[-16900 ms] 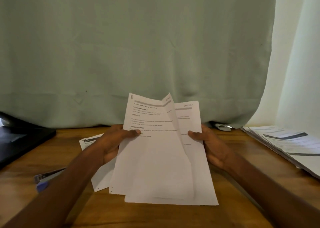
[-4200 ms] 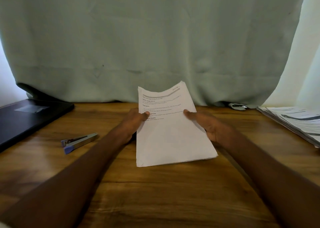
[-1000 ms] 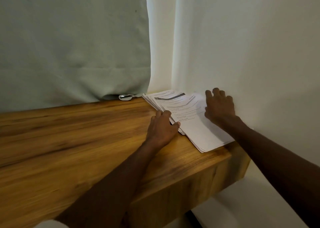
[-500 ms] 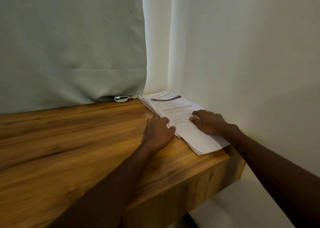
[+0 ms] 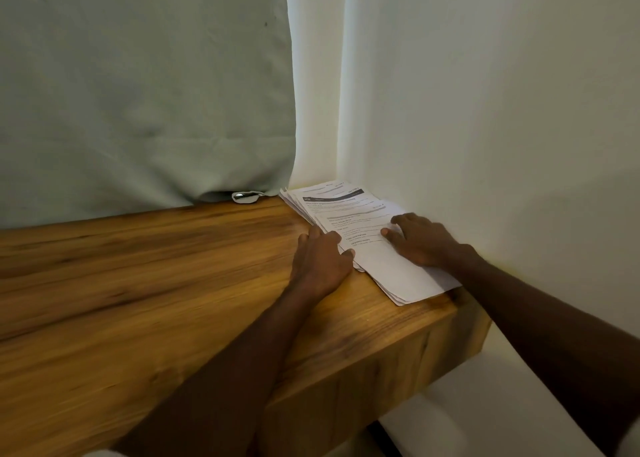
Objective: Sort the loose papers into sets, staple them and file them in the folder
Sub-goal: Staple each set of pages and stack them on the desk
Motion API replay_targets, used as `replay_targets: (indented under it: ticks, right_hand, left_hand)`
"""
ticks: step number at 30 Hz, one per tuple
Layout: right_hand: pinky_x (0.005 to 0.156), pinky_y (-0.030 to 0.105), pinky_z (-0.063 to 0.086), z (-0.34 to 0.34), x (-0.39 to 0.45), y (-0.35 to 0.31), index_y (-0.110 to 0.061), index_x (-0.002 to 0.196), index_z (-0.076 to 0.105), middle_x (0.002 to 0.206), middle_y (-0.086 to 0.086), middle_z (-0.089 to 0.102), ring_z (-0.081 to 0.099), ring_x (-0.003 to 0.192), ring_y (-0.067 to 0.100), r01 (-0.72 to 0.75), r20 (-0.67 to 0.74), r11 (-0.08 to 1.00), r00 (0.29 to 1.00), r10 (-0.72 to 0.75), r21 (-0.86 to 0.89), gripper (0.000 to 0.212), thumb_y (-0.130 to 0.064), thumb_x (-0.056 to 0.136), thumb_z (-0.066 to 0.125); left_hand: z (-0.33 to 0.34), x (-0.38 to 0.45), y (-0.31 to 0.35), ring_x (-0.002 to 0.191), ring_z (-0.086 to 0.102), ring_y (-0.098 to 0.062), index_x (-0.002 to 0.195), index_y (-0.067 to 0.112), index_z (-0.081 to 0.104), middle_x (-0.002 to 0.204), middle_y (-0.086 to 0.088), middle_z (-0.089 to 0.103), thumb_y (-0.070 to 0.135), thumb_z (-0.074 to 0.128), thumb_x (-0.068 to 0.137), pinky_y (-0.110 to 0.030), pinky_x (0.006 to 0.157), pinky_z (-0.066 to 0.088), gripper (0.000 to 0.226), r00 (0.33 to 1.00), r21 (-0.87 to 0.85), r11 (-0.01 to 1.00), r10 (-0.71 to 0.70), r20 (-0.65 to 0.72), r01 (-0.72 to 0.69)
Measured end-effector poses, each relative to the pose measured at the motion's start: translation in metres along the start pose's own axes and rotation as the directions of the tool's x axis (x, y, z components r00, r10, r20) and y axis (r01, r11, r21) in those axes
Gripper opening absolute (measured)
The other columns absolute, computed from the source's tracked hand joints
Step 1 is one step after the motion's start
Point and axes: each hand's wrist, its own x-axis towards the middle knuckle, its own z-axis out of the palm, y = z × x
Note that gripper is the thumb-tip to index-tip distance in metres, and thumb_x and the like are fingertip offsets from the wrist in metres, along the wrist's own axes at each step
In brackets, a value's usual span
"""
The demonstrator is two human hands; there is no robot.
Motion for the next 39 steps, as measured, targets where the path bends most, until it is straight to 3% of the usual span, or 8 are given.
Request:
replay_targets:
  ticks: [5, 8, 10, 17, 22, 29, 32, 39]
  right_hand:
    - [0.094, 0.045, 0.052, -0.021, -0.007, -0.029, -0.013, 0.127, 0.065, 0.134, 0.008, 0.064, 0.064, 0.112, 0.027, 0.084, -0.275, 0.995, 0.957, -0.095, -0.053, 0.050, -0.050, 0.107, 0.038]
    - [0.090, 0.045, 0.052, -0.034, -0.018, -0.063, -0.013, 0.117, 0.069, 0.128, 0.006, 0.066, 0.065, 0.107, 0.026, 0.156, -0.350, 0.985, 0.929, -0.121, 0.073, 0.044, -0.046, 0.107, 0.041]
    - [0.092, 0.043, 0.050, -0.041, -0.031, -0.091, -0.014, 0.115, 0.069, 0.124, 0.006, 0.067, 0.064, 0.109, 0.026, 0.209, -0.399, 0.956, 0.910, -0.113, 0.206, 0.040, -0.043, 0.108, 0.042]
    - [0.091, 0.039, 0.048, -0.034, -0.068, -0.216, -0.017, 0.116, 0.067, 0.117, 0.004, 0.067, 0.061, 0.107, 0.022, 0.315, -0.363, 0.835, 0.920, -0.151, 0.452, 0.033, -0.040, 0.106, 0.045]
    - [0.078, 0.038, 0.049, -0.019, -0.070, -0.316, -0.019, 0.108, 0.067, 0.105, 0.002, 0.067, 0.061, 0.095, 0.020, 0.403, -0.275, 0.756, 0.913, -0.300, 0.516, 0.031, -0.042, 0.105, 0.047]
    - [0.088, 0.044, 0.051, -0.005, -0.083, -0.444, -0.018, 0.115, 0.061, 0.115, 0.004, 0.063, 0.060, 0.102, 0.024, 0.495, -0.199, 0.725, 0.865, -0.460, 0.479, 0.032, -0.045, 0.104, 0.047]
    - [0.093, 0.045, 0.047, 0.005, -0.085, -0.454, -0.021, 0.117, 0.061, 0.123, 0.004, 0.060, 0.059, 0.110, 0.027, 0.535, -0.144, 0.780, 0.843, -0.518, 0.324, 0.034, -0.048, 0.104, 0.045]
    - [0.088, 0.043, 0.051, 0.003, -0.088, -0.451, -0.017, 0.113, 0.065, 0.115, 0.004, 0.064, 0.060, 0.102, 0.025, 0.554, -0.205, 0.774, 0.833, -0.515, 0.307, 0.030, -0.039, 0.105, 0.047]
  left_hand:
    - [-0.010, 0.001, 0.004, 0.112, 0.058, -0.015, 0.136, 0.022, 0.061, 0.137, -0.003, 0.051, 0.031, 0.069, 0.097, -0.025, 0.088, 0.052, 0.041, 0.986, -0.340, 0.939, -0.099, -0.131, 0.050]
    - [-0.023, -0.001, 0.001, 0.104, 0.066, -0.021, 0.122, 0.021, 0.069, 0.122, -0.004, 0.065, 0.011, 0.062, 0.095, -0.041, 0.089, 0.060, 0.029, 0.953, -0.608, 0.787, -0.254, -0.164, 0.105]
    - [-0.035, -0.006, -0.003, 0.104, 0.065, -0.018, 0.116, 0.018, 0.071, 0.115, -0.002, 0.069, 0.006, 0.058, 0.094, -0.036, 0.089, 0.056, 0.029, 0.942, -0.624, 0.774, -0.280, -0.185, 0.107]
    - [-0.124, -0.064, -0.093, 0.110, 0.063, -0.021, 0.123, 0.023, 0.067, 0.125, 0.000, 0.067, 0.014, 0.060, 0.094, -0.036, 0.095, 0.050, 0.031, 0.957, 0.010, 0.997, 0.074, -0.281, -0.074]
    - [-0.225, -0.138, -0.192, 0.112, 0.062, -0.031, 0.126, 0.019, 0.065, 0.129, -0.007, 0.067, 0.018, 0.064, 0.092, -0.040, 0.090, 0.049, 0.034, 0.963, 0.358, 0.926, -0.015, -0.271, 0.116]
    - [-0.272, -0.169, -0.233, 0.117, 0.060, -0.034, 0.123, 0.009, 0.065, 0.126, -0.014, 0.066, 0.023, 0.058, 0.094, -0.043, 0.095, 0.052, 0.033, 0.910, 0.405, 0.836, -0.239, -0.338, 0.370]
    - [-0.278, -0.170, -0.240, 0.115, 0.059, -0.033, 0.116, 0.010, 0.064, 0.123, -0.013, 0.065, 0.029, 0.055, 0.097, -0.043, 0.094, 0.051, 0.028, 0.927, 0.446, 0.823, -0.241, -0.288, 0.353]
    - [-0.291, -0.187, -0.259, 0.118, 0.056, -0.028, 0.115, 0.013, 0.064, 0.125, -0.008, 0.063, 0.034, 0.050, 0.100, -0.042, 0.098, 0.046, 0.029, 0.938, 0.498, 0.805, -0.203, -0.282, 0.323]
